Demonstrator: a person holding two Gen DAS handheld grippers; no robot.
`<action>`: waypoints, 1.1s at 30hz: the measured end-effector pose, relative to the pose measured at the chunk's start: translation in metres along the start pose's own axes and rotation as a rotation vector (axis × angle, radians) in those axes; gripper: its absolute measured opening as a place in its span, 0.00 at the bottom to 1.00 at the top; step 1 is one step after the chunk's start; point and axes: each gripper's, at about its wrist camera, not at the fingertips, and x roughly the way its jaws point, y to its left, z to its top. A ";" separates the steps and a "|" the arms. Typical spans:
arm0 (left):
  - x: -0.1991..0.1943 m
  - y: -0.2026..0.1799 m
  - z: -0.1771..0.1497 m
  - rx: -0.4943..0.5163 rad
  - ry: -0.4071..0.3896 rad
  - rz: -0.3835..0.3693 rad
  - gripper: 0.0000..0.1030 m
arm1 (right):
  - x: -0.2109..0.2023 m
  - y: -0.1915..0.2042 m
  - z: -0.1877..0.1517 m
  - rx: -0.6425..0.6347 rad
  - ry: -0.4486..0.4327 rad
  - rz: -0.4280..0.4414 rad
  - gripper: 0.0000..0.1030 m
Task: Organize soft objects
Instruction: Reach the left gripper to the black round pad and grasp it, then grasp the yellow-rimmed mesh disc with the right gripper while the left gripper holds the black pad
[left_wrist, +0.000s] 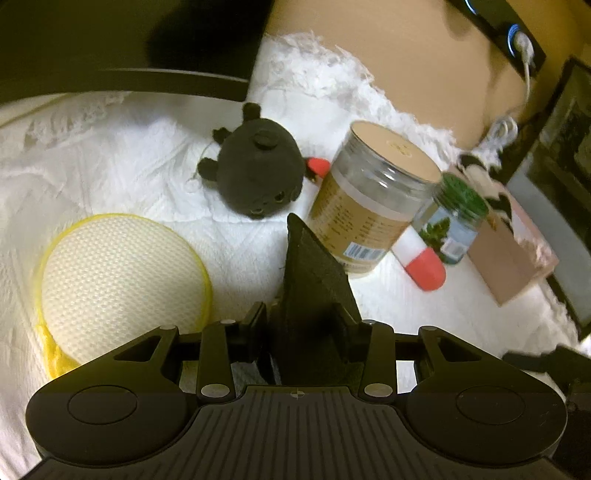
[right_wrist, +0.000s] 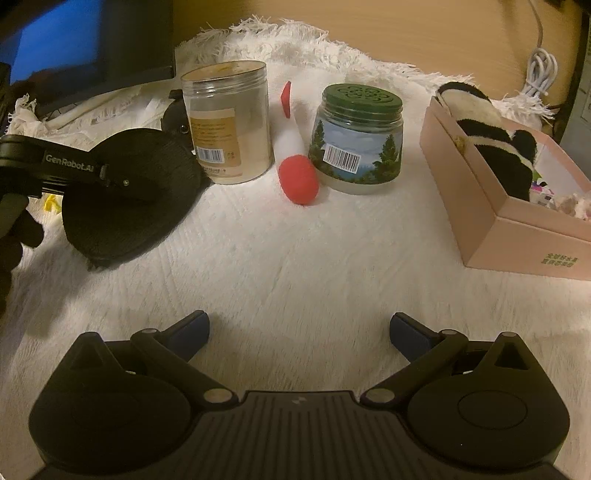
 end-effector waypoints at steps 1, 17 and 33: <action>-0.001 0.000 0.000 -0.006 -0.010 0.001 0.37 | 0.000 0.000 0.000 -0.007 0.005 0.005 1.00; -0.167 0.092 -0.044 -0.444 -0.358 0.229 0.27 | 0.009 0.124 0.099 -0.431 -0.108 0.348 0.99; -0.244 0.137 -0.121 -0.675 -0.445 0.414 0.27 | 0.112 0.201 0.147 -0.462 0.002 0.407 1.00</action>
